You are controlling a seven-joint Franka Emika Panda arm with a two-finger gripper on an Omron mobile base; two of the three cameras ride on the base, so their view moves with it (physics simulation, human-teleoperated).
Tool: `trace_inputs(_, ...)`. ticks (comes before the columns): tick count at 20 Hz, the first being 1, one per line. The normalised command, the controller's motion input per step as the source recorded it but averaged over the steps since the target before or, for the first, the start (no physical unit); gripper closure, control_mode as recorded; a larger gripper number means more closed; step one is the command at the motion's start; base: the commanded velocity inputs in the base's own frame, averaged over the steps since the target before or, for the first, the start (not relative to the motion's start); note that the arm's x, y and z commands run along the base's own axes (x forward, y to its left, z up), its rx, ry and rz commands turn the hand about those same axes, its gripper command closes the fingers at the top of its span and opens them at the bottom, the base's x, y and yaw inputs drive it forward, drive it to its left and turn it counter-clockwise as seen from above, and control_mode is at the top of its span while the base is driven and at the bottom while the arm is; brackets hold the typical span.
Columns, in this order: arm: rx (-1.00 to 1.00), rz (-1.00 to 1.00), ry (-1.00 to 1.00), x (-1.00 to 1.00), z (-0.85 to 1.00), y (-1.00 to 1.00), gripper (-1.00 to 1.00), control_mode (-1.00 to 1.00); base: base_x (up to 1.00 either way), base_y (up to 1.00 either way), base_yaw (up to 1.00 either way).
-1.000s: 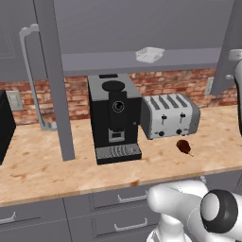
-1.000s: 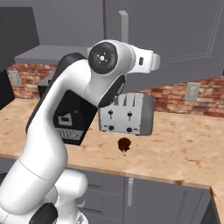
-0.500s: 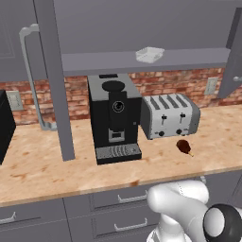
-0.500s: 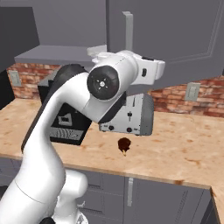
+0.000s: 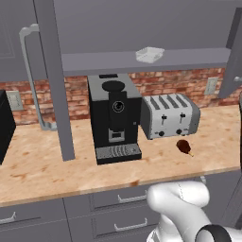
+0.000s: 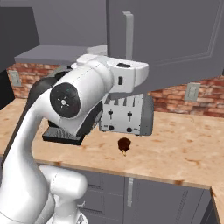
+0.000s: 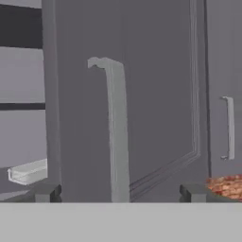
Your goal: Retrieve the tupperware from the cabinet, then place the raw meat into the tupperware to avoid contamination.
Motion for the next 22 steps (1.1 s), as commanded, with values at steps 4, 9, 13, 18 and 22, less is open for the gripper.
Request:
trace_inputs(4, -0.1, -0.15, 0.0, -0.24, 0.0, 0.59, -1.0, -1.0, 0.0, 0.0, 0.0)
trace_inputs(9, -0.1, -0.18, -0.03, -0.25, 0.0, 0.51, -1.0, -1.0, 0.0, 0.0, 0.0)
trace_inputs(13, -0.08, -0.22, -0.09, -0.22, 0.0, 0.45, -1.0, -1.0, 0.0, 0.0, 0.0)
trace_inputs(18, -0.08, -0.19, -0.07, -0.24, 0.05, 0.49, -1.0, -1.0, 0.0, 0.0, 0.0)
trace_inputs(22, -0.15, -0.11, 0.01, -0.23, 0.24, 0.47, -1.0, -1.0, 0.0, 0.0, 0.0)
